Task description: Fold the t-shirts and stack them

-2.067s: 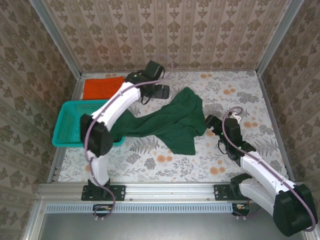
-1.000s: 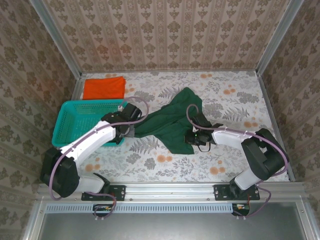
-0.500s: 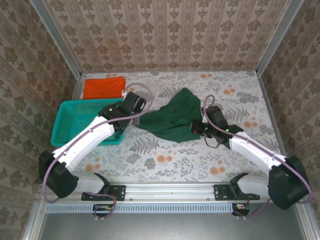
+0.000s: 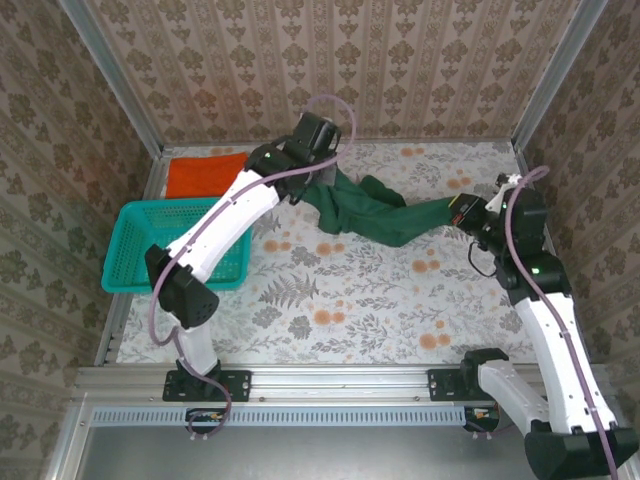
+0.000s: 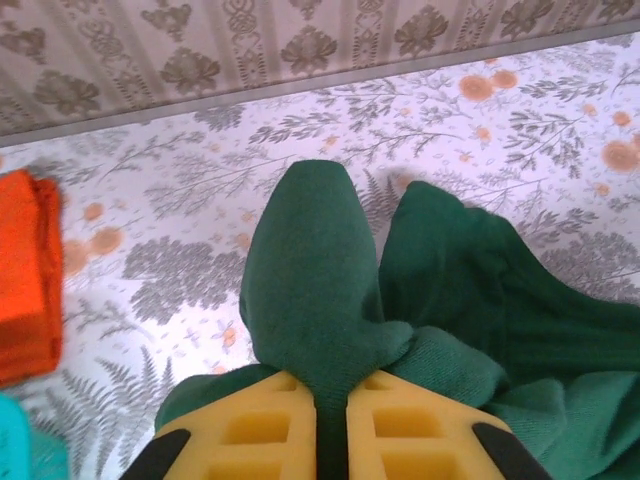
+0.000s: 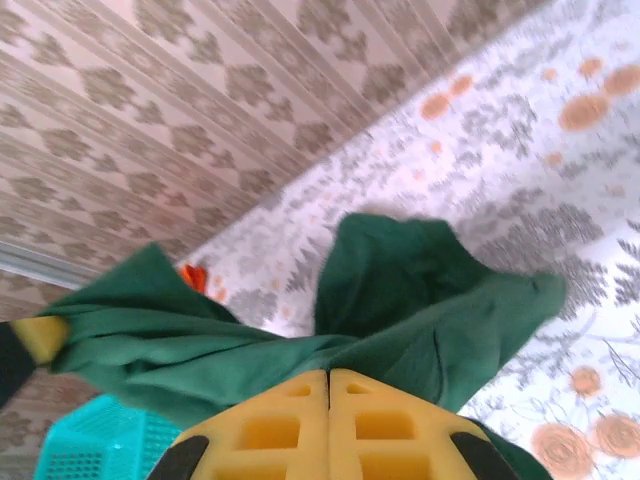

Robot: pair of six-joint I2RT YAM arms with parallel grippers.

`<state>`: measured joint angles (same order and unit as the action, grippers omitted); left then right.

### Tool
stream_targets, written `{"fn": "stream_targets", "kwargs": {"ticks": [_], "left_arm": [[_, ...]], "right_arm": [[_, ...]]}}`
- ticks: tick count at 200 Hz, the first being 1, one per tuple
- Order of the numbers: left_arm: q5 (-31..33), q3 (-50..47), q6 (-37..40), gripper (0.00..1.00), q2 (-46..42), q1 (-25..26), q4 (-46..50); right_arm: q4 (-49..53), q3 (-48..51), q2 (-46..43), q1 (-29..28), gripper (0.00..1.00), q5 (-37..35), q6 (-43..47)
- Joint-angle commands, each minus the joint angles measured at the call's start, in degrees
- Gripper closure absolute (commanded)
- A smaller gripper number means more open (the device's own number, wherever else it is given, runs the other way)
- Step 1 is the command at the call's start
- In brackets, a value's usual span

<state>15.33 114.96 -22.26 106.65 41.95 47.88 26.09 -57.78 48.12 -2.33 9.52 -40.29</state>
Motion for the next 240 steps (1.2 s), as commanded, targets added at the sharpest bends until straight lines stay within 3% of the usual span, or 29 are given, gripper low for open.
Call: {"fn": "stream_targets", "kwargs": {"ticks": [1, 17, 27, 41, 52, 64, 86, 102, 118, 137, 148, 164, 179, 205, 240], "left_arm": [[-4.2, -0.2, -0.8, 0.83, 0.4, -3.8, 4.4], [-5.3, -6.5, -1.4, 0.75, -1.1, -6.5, 4.4], [-5.5, -11.8, -1.8, 0.59, -3.4, -7.8, 3.5], [-6.2, -21.1, -3.1, 0.5, -8.4, -9.2, 0.2], [-7.2, -27.9, -4.2, 0.34, -12.6, -9.9, -2.6], [-8.6, -34.3, -5.2, 0.26, -16.6, -10.2, -5.1], [-18.8, -41.4, -5.2, 0.17, -21.4, -9.2, -10.4], [-26.5, -43.1, -2.4, 0.1, -22.4, -5.3, -15.0], [-31.0, -42.8, 0.3, 0.07, -21.5, 0.3, -18.3], [-32.6, -43.8, -0.2, 0.05, -20.0, 4.9, -22.6], [-32.3, -44.8, -1.6, 0.05, -18.9, 6.3, -24.2], [-32.2, -46.5, -2.3, 0.05, -17.6, 8.1, -25.8], [-32.2, -47.1, -1.4, 0.04, -16.2, 10.2, -26.3], [-33.4, -44.1, 0.5, 0.04, -10.3, 15.4, -26.2], [-31.7, -33.3, 3.9, 0.07, 2.1, 21.2, -19.5]], "right_arm": [[6.2, 0.5, -1.5, 0.2, 1.0, 2.0, -0.8], [5.7, 5.5, -3.0, 0.2, 1.0, 6.5, -2.6], [5.8, 9.1, -3.3, -0.2, 1.0, 10.1, -3.2], [6.5, 14.1, -3.1, -1.6, 1.0, 14.4, -3.0], [7.6, 17.9, -3.0, -3.3, 1.0, 15.3, -2.3], [8.6, 20.9, -2.8, -5.6, 1.0, 15.4, -1.3], [8.7, 23.1, -2.9, -10.2, 0.97, 14.6, -2.2], [7.2, 22.2, -2.8, -13.7, 0.94, 11.3, -3.5], [5.1, 20.7, -0.6, -16.8, 0.83, 8.9, -4.6], [0.9, 19.1, 4.1, -18.6, 0.55, 11.0, -4.3], [2.7, 17.2, 6.0, -18.4, 0.44, 8.5, -2.2], [7.7, 15.7, 5.2, -16.0, 0.33, -0.2, 0.0], [8.0, 17.2, 2.2, -9.7, 0.22, -2.1, 0.0], [5.3, 20.2, 1.8, 0.1, 0.21, -2.6, 0.2], [-5.2, 23.5, 9.8, 6.4, 0.21, -2.0, -3.1]]}}
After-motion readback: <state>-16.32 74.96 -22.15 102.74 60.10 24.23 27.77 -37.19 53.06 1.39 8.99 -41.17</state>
